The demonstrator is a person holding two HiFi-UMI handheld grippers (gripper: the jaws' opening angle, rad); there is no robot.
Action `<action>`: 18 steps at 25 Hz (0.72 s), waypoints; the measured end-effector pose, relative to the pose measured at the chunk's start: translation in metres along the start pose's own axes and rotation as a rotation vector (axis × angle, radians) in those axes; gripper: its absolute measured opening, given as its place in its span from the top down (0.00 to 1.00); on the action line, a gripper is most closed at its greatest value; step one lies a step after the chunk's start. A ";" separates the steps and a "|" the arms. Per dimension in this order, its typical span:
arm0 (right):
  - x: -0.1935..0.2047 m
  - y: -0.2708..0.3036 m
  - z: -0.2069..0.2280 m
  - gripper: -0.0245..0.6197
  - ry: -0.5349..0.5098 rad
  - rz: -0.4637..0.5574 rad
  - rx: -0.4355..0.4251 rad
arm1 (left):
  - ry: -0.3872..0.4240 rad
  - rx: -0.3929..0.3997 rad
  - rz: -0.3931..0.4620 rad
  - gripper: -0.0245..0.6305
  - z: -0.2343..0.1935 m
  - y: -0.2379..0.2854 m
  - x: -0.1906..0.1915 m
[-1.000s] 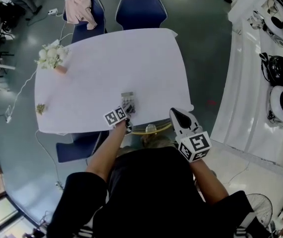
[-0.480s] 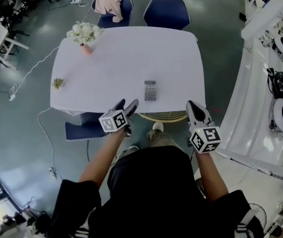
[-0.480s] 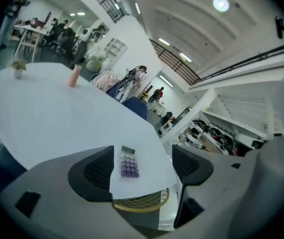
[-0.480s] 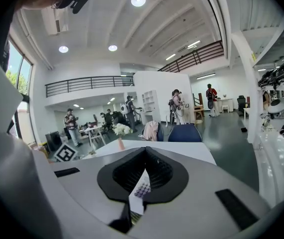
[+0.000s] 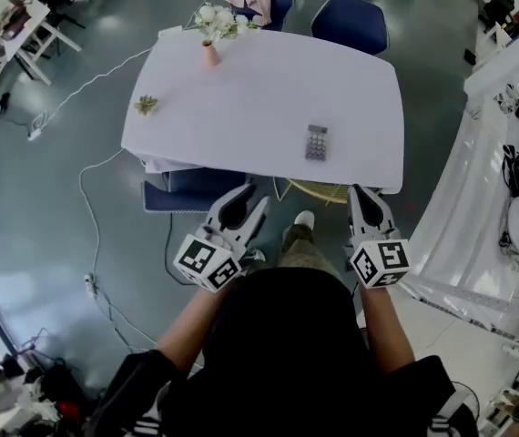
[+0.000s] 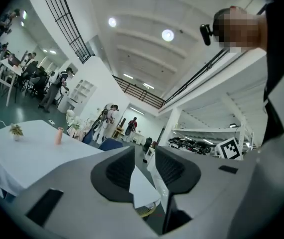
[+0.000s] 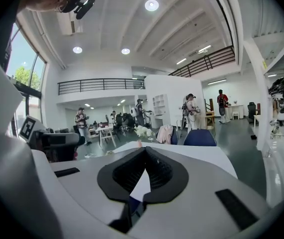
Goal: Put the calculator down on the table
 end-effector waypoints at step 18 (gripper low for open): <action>0.005 -0.036 -0.050 0.97 -0.072 0.111 0.020 | 0.169 0.016 -0.043 0.94 0.005 -0.035 -0.006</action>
Point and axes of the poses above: the fingertips, and each gripper's own axes: y forward along the fingers, z to its right, x out of its underside, the point moved 7 cm from there along -y, backward along the fingers, and after that the axes turned 9 degrees about y, right-handed, at the moved point
